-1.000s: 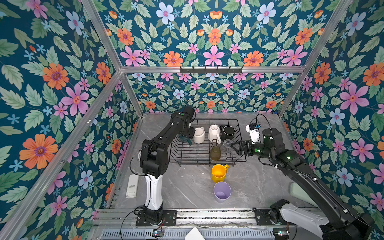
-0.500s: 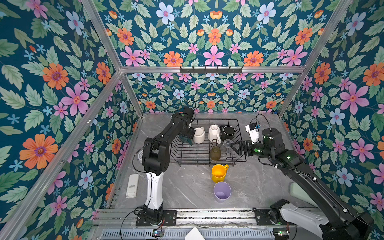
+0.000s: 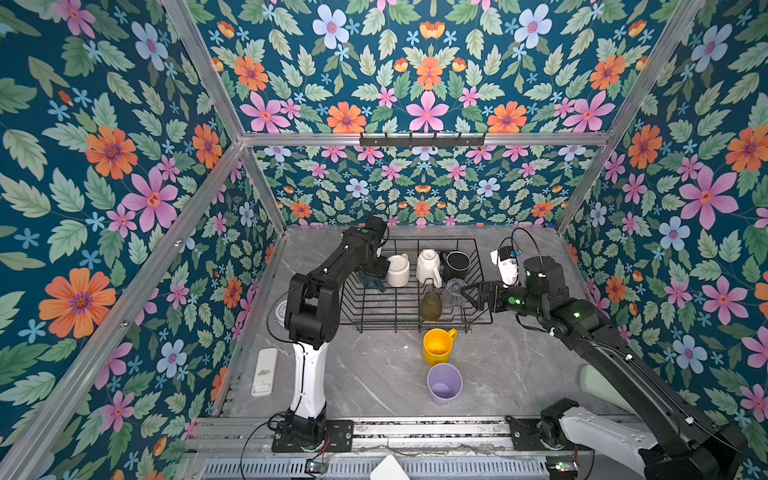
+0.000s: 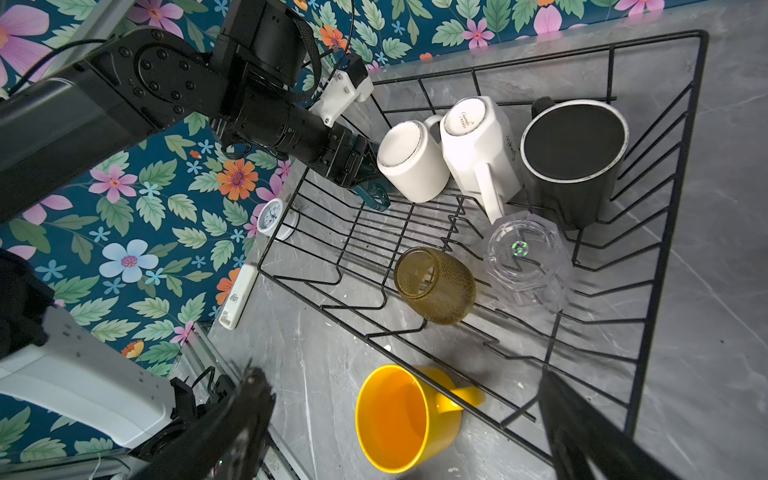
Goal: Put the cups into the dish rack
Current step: 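Lower the dark green mug upside down into the rack, open left gripper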
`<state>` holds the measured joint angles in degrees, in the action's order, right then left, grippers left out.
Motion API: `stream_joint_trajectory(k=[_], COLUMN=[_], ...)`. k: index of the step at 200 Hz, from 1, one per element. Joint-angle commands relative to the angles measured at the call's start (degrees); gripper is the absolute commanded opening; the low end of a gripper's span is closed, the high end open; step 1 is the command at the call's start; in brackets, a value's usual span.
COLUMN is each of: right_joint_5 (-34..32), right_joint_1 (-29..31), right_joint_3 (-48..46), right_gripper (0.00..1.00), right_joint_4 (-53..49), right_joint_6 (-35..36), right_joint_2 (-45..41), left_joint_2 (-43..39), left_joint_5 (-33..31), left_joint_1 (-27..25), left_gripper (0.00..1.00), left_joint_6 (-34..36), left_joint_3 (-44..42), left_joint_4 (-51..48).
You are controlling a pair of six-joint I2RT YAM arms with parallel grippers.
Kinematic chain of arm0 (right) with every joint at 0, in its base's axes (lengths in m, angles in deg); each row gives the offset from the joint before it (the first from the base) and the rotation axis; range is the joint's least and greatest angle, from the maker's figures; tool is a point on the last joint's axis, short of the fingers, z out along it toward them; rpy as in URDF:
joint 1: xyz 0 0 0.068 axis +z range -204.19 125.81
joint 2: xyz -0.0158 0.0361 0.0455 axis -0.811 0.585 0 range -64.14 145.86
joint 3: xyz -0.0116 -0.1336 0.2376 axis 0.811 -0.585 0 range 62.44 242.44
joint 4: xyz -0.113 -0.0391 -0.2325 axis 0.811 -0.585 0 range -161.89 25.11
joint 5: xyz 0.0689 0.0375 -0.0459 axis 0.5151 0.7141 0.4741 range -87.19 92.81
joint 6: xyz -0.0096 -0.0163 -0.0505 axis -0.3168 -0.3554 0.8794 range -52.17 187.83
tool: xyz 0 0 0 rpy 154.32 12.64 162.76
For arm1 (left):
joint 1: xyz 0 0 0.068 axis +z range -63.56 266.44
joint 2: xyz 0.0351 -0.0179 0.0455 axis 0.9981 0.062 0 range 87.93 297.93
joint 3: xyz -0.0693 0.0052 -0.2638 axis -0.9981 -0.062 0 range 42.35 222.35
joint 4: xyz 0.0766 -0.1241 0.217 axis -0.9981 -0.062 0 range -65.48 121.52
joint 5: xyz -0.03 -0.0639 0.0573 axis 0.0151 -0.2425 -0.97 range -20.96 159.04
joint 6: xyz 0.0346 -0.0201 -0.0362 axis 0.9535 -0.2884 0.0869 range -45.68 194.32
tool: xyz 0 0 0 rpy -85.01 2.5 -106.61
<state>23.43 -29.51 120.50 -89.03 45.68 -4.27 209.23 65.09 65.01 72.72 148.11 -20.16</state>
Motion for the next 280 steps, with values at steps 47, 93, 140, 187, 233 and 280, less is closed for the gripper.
stream_joint_trajectory(k=[47,93,140,187,233,280], right_joint_5=[0.30,0.36,0.53,0.58,-2.03,-4.43], right_joint_1=[-0.16,-0.16,-0.24,-0.23,-0.22,-0.25], right_joint_3=[-0.01,-0.04,-0.01,0.23,2.18,4.53], right_gripper=[0.99,0.99,0.99,0.99,0.97,0.90], right_joint_4=[0.97,0.94,0.85,0.62,-3.53,-10.70], right_joint_6=[-0.17,-0.12,-0.18,-0.18,0.83,2.42], right_joint_2=[-0.02,-0.03,-0.05,0.11,1.51,4.00], left_joint_2=[-0.21,-0.43,-0.81,-2.51,-7.26,-14.45], left_joint_5=[0.17,0.72,0.71,1.53,3.56,4.43], left_joint_1=[0.02,-0.01,0.03,0.03,0.01,-0.01], left_gripper=[0.87,0.92,0.93,1.00,1.00,1.00], left_joint_6=[0.11,0.20,0.20,0.11,-0.45,-2.01], left_joint_3=[-0.03,-0.10,-0.11,-0.51,-3.37,-7.72], left_joint_4=[0.26,0.26,0.09,0.18,2.78,7.06])
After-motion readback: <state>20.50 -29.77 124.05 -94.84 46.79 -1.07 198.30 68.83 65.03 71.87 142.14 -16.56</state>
